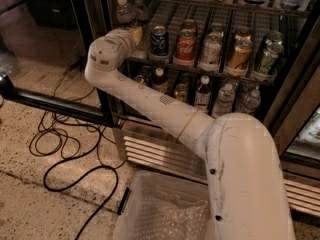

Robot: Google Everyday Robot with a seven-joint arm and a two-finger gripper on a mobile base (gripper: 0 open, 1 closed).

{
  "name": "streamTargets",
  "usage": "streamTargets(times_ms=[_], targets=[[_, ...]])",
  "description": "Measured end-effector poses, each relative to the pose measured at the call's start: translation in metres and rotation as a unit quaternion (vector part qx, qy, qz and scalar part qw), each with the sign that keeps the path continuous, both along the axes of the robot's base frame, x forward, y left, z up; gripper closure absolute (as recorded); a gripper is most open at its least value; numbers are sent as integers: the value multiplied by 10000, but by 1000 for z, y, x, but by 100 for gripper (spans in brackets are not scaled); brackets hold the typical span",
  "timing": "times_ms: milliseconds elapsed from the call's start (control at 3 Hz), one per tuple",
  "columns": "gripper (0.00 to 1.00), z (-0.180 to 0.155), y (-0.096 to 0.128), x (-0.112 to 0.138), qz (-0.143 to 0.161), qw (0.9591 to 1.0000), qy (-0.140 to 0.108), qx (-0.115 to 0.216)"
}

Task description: Pick water bottle from middle shelf of fridge

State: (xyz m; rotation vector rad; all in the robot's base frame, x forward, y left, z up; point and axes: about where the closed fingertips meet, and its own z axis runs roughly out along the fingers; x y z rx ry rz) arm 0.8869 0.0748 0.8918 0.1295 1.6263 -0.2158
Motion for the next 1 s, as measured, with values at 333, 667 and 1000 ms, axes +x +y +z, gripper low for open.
streamTargets(times_ms=[333,667,1000], targets=[[100,-1,-1,1,-1,10000,36,-83],[100,3,-3,-7,-31,9997,228,76],[100,10,-5,-19,-179,9986,371,328]])
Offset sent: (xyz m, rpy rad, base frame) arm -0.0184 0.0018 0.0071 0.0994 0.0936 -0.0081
